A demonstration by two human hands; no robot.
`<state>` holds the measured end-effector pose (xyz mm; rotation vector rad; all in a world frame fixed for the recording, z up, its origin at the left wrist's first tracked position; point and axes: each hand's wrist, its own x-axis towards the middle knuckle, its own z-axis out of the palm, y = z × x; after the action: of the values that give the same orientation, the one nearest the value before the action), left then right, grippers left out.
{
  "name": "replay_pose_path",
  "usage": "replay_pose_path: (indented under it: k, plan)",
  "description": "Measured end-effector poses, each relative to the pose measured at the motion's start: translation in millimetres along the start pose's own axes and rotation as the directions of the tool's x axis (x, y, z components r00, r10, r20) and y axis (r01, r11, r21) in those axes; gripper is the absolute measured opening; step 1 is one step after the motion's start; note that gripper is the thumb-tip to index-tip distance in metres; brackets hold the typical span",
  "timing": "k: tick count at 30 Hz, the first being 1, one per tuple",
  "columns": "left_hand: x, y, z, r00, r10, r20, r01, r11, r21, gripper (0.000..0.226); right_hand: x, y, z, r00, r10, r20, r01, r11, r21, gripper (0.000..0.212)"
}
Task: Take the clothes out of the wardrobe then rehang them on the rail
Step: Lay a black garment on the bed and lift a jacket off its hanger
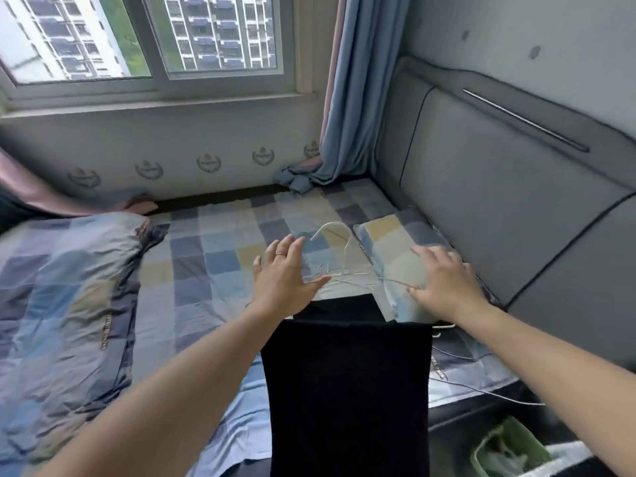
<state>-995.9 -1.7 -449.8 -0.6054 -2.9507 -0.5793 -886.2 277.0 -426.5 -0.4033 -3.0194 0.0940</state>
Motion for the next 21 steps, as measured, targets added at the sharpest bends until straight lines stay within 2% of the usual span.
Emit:
replay_pose_path:
  k: [2, 3, 7, 10, 13, 15, 21]
  plan:
    - [7.9, -1.1, 27.6, 0.991, -0.093, 0.095, 0.097, 0.995, -0.035, 0.090, 16.3, 9.6, 23.6, 0.995, -0.004, 0.102, 0.003, 1.000, 0.011, 0.031]
    - [11.9, -1.9, 41.2, 0.976, -0.147, 0.158, 0.154, 0.987, -0.036, 0.087, 23.9, 13.8, 35.0, 0.985, 0.008, 0.170, -0.011, 1.000, 0.018, 0.018]
    - [31.3, -3.5, 90.4, 0.868, -0.331, 0.370, 0.344, 0.938, 0.035, 0.069, 59.1, 30.1, 83.3, 0.944, 0.022, 0.329, -0.032, 0.999, 0.024, 0.037]
    - [46.3, -0.8, 119.5, 0.813, -0.412, 0.412, 0.398, 0.909, 0.124, 0.071, 84.8, 41.6, 115.8, 0.917, 0.019, 0.398, -0.033, 0.999, 0.029, 0.043]
    - [66.3, -1.7, 144.9, 0.777, -0.471, 0.417, 0.451, 0.879, 0.154, 0.075, 113.0, 52.3, 144.6, 0.918, 0.024, 0.396, -0.039, 0.999, 0.030, 0.044]
    - [87.0, -5.3, 160.3, 0.766, -0.487, 0.420, 0.466, 0.870, 0.158, 0.071, 136.8, 59.5, 164.5, 0.924, 0.029, 0.380, -0.047, 0.998, 0.037, 0.045]
    - [154.9, -33.2, 227.6, 0.810, -0.429, 0.400, 0.431, 0.898, 0.090, 0.037, 205.8, 78.3, 239.3, 0.930, 0.129, 0.344, -0.150, 0.988, 0.037, 0.044]
